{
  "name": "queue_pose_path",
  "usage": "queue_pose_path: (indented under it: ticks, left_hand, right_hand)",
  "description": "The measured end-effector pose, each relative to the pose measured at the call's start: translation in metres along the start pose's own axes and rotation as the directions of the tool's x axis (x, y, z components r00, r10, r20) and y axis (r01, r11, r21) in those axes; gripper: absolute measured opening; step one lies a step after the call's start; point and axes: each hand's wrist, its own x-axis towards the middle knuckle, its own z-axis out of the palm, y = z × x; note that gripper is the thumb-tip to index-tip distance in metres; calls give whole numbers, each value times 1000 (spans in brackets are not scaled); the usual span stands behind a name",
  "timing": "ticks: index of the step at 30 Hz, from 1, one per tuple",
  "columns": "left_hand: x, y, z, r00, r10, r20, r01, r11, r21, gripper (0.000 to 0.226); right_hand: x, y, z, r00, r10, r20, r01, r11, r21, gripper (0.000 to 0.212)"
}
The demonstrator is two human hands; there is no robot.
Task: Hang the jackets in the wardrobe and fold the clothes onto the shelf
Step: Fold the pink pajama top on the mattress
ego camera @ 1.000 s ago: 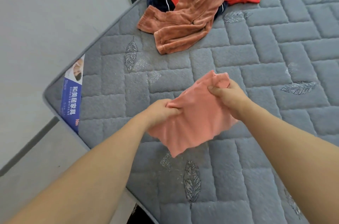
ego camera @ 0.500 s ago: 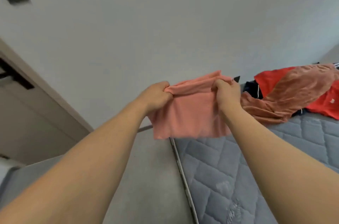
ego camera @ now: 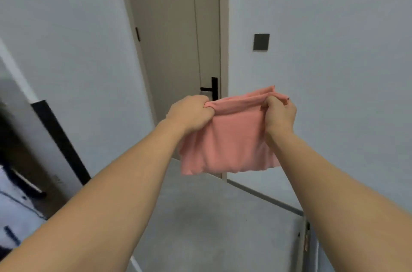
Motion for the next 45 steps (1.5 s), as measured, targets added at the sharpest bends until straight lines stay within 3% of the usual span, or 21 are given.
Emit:
queue_pose_path:
  ticks: [5,9,14,21,26,29,34,39,42,45]
  left_hand:
    - [-81,-81,-96,977,-175,-120,195,963,185,26]
    - [-164,-124,-155,936,-266,-229,334,876,347,35]
    - [-263,-165,-220,888,-289,-357,450,705,549,39]
    - [-360,-208,-289,815,-381,-437,579,567,586,25]
    - [-398,-247,-318,737,-431,-520,675,436,596,25]
    - [-411,-277,-331,728,-407,-551,684,394,613,23]
    - [-431,-340,-355,746,-407,-527,663,383,643,23]
    - [-451,-410,-389,737,-405,-541,675,407,615,25]
    - [-462,-458,-412,688,-460,-561,722,356,594,20]
    - [-466,-505,-437,581,-559,-592,791,215,573,19]
  right_hand:
    - [-74,-12,113,969,66,236,-83,995,63,11]
    - [-145,-18,182,907,143,396,-181,982,59,16]
    - [-240,-25,246,780,206,590,-276,961,28,19]
    - [-333,-45,307,517,266,813,-302,946,-118,18]
    - [-376,-53,354,351,300,887,-238,945,-226,27]
    - [-398,-49,388,338,275,900,-178,958,-225,15]
    - [-432,-30,452,319,200,926,-63,980,-190,30]
    - [-469,-25,529,263,12,965,80,996,-34,28]
    - [-499,-21,580,234,-105,966,179,982,64,25]
    - [-532,-13,628,257,-177,950,224,967,120,22]
